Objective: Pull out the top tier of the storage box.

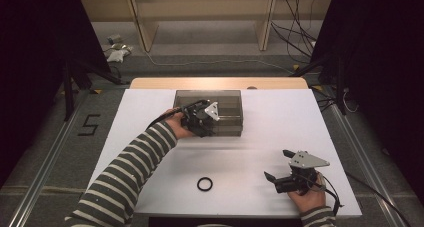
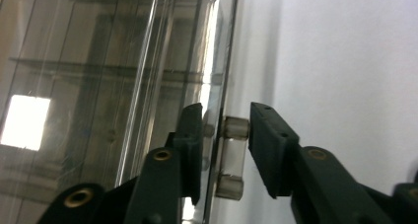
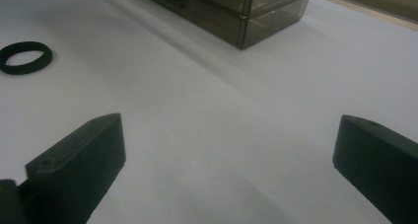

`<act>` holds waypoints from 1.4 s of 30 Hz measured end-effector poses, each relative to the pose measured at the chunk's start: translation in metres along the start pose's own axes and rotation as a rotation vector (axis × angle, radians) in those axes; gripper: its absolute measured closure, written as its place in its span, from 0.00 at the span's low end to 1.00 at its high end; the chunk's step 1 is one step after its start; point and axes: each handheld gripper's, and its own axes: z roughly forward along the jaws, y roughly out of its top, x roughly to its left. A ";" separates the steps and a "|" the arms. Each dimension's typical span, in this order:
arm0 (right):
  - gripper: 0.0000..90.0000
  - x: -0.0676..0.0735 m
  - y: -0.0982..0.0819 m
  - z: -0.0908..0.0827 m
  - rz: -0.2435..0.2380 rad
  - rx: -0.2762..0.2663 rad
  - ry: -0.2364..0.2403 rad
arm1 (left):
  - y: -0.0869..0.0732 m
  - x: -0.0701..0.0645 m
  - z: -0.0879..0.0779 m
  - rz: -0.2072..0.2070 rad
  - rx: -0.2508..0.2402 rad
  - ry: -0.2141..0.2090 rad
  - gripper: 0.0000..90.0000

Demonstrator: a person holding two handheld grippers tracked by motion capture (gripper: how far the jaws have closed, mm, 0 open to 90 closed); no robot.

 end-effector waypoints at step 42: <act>0.01 0.000 0.000 0.001 0.002 0.008 0.002 | 0.006 -0.042 -0.017 0.022 0.042 -0.035 0.80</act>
